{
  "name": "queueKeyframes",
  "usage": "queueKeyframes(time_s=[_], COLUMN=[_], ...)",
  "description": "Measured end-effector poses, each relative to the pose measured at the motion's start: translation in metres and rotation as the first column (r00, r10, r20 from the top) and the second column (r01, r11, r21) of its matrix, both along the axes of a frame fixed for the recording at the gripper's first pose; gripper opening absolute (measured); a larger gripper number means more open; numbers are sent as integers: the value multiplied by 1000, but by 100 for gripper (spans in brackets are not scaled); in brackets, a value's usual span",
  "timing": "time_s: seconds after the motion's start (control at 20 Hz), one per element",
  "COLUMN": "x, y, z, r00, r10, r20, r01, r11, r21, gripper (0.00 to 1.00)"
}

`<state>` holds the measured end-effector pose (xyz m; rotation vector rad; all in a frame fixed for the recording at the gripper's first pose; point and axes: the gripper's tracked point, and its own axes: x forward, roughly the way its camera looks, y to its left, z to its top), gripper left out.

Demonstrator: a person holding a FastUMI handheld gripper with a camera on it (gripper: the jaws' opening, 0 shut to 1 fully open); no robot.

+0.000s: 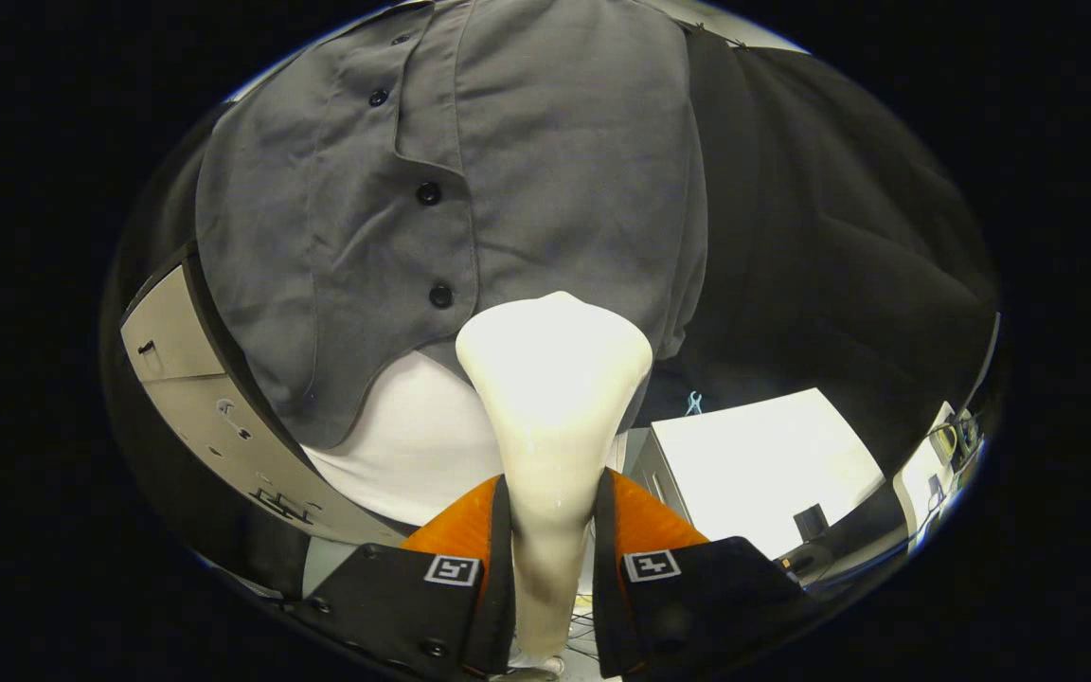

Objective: Iron the clothes twice with a garment steamer, once on the left side and once on the right side.

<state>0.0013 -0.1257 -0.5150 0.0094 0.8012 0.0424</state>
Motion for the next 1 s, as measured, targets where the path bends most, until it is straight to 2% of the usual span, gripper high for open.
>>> queueKeyframes(time_s=[0.2, 0.4, 1.0], x=[-2, -3, -6], y=[-1, -1, 38], z=[11, 42, 199], r00=[1000, 996, 955], r10=[-22, -55, -53], r20=[16, 71, 293], r01=[22, 55, 46], r11=[1000, 998, 999], r21=[-1, -5, 29], gripper=[41, 42, 41])
